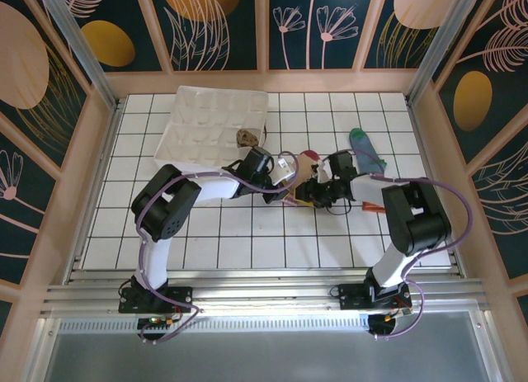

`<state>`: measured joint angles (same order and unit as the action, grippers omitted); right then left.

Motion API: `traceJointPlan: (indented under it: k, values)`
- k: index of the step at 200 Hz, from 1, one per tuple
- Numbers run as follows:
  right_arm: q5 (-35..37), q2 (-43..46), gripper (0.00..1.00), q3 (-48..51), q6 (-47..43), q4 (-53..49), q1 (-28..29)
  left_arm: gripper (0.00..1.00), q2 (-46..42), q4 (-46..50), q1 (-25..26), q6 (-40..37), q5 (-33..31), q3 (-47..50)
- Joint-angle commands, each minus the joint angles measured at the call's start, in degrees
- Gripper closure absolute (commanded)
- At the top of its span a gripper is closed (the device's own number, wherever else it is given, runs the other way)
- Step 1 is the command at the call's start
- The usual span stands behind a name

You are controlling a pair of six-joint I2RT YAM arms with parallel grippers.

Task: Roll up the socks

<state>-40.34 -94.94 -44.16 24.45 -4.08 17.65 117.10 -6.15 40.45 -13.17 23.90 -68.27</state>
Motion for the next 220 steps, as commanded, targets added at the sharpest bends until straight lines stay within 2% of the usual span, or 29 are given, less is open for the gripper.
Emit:
traceJointPlan:
  k: [1, 36, 77, 132, 169, 197, 220]
  values:
    - [4.4, 2.4, 0.64, 0.4, 3.8, 4.0, -0.3, 0.8, 4.3, 8.1, -0.1, 3.4, 0.7, 0.7]
    - [5.8, -1.4, 0.62, -1.5, 3.6, 3.7, -0.1, 0.81, 5.8, 9.6, -0.1, 7.6, 3.4, -1.0]
    - [10.0, -8.3, 0.63, -5.5, -1.1, -4.0, 0.5, 0.83, 5.1, 9.3, -0.1, 11.3, 5.3, 0.0]
    - [17.4, -11.9, 0.83, -7.3, -7.3, -13.1, 2.9, 0.76, 1.9, 10.9, -0.1, 8.9, 2.2, -0.5]
    - [19.6, -14.9, 0.96, -8.2, -10.0, -15.1, 5.1, 0.7, -4.5, 6.1, -0.1, 2.4, 1.3, 2.6]
    - [19.7, -17.0, 0.99, -9.2, -11.8, -16.5, 5.6, 0.64, -13.0, -1.0, -0.1, -8.0, 1.6, 9.4]
    - [19.8, -18.4, 1.0, -10.0, -13.8, -17.9, 5.9, 0.63, -17.5, -3.1, 0.4, -14.9, -2.9, 13.3]
